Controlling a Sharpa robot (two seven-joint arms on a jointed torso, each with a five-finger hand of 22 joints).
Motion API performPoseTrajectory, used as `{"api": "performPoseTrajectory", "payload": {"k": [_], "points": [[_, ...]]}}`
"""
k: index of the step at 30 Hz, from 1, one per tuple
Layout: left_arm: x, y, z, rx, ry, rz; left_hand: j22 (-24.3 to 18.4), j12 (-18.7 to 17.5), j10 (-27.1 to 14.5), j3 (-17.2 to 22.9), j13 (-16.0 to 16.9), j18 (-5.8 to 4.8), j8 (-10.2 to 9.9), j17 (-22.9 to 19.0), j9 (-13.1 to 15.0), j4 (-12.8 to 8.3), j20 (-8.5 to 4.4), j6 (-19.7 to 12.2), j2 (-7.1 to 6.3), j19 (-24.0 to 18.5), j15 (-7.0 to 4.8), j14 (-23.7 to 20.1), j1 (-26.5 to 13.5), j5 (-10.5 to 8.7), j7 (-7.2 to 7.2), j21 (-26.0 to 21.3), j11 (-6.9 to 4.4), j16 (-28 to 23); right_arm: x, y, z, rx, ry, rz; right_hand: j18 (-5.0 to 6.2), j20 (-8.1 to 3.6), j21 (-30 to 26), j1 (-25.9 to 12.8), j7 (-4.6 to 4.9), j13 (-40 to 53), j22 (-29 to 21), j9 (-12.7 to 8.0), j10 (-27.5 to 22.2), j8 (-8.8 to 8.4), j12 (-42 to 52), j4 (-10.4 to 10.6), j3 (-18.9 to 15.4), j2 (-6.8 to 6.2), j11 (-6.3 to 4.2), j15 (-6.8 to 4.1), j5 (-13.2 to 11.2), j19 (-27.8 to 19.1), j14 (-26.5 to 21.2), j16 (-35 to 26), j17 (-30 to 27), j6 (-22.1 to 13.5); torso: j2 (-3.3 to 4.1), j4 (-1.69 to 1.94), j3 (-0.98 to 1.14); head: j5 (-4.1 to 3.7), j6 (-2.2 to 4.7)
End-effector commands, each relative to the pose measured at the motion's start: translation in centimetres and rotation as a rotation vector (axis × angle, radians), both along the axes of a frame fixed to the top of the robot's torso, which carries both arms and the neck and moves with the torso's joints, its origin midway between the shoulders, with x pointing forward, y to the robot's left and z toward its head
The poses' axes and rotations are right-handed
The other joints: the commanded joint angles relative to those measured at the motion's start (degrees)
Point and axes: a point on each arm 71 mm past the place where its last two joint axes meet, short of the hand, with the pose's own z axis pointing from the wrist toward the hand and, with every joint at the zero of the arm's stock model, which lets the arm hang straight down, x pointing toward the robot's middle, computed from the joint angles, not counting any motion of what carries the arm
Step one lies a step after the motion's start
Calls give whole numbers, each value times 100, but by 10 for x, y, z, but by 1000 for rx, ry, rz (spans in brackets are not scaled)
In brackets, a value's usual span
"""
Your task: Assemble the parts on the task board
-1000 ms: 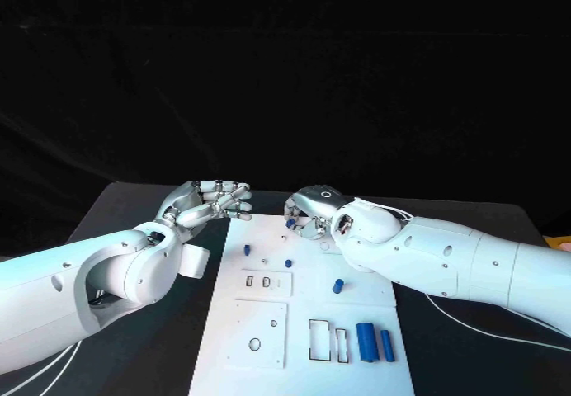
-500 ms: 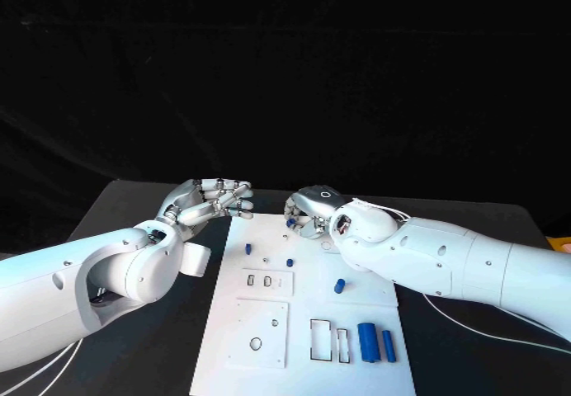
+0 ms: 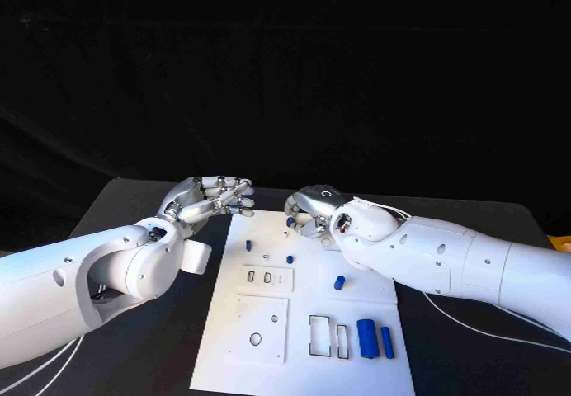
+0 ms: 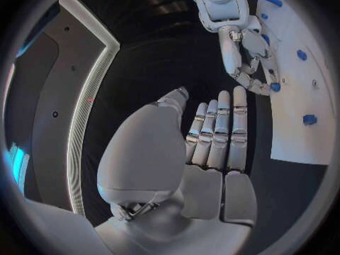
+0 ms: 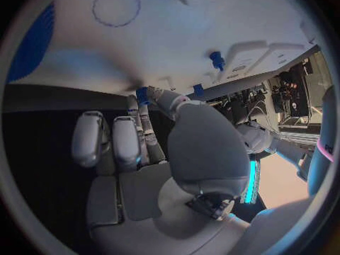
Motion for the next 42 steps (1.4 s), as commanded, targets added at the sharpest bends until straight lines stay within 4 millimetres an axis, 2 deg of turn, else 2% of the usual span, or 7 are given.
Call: {"api": "performPoseTrajectory", "payload": {"k": [1,12,16,22,25,29,42], "points": [[0,-1,2,-10,-3,-21,10,-28,-14,43,10,91,-21,5,-5,-5,-3,-35,-37,-40,30,-26,-10,-30,34,20,4,-23,-2,-4,1,8,1,-3,46,21,-48,-63,-5,5,-46,-37,-26,-70,39,8,-87,-198,11,14,43,-42,5,-15,-31,-66,-15,-15,4,13,-3],[3,6,2,-6,-3,-12,20,-36,-49,37,9,88,-42,22,-11,-3,5,-61,-52,-68,43,-49,-28,-36,44,40,17,-43,-23,-45,12,75,-6,-34,31,4,-20,-95,-26,43,47,-17,9,-177,240,86,-337,-299,-30,-17,90,40,44,55,30,-124,-56,-99,31,23,9],[3,8,2,-7,-2,-11,20,-36,-49,37,9,88,-42,22,-11,-3,5,-61,-52,-68,43,-49,-28,-36,44,40,17,-43,-30,-76,20,145,42,-81,-69,-78,281,28,-11,169,516,55,823,-117,627,140,-219,-166,-149,-114,115,377,134,215,250,170,-84,-136,42,0,18],[3,9,2,-10,-1,-14,22,-36,-55,37,9,87,-45,26,-12,-4,7,-65,-53,-74,45,-55,-29,-36,43,44,18,-47,-35,-115,23,239,172,-180,-126,-201,455,0,-98,535,793,82,1590,-175,1115,191,-331,-321,-312,-250,213,550,207,392,496,300,-104,-200,72,17,11],[4,9,1,-11,0,-15,22,-36,-55,37,9,87,-45,26,-12,-4,7,-65,-53,-74,45,-55,-29,-36,43,44,18,-47,-34,-127,20,250,229,-217,-207,-256,688,-15,-130,1812,1158,108,1519,-303,2433,261,-659,-370,-349,-288,316,778,333,765,1119,134,-107,-215,83,16,13],[5,9,1,-11,1,-17,24,-34,-54,40,10,88,-45,28,-11,-6,8,-64,-51,-78,45,-57,-27,-35,38,46,16,-49,-32,-133,17,244,275,-245,-267,-176,866,58,-44,5026,1461,230,1458,-358,5489,425,-909,-287,-252,-193,327,947,423,1141,1811,-101,-95,-194,85,3,2],[6,9,0,-9,3,-14,24,-34,-54,40,10,88,-45,28,-11,-6,8,-64,-51,-78,45,-57,-27,-35,38,46,16,-49,-21,-125,5,185,323,-256,-280,-116,896,74,11,5903,1535,299,1626,-393,6317,566,-1094,-263,-192,-135,289,973,477,1305,2171,-250,-71,-163,90,-5,-35]]}}
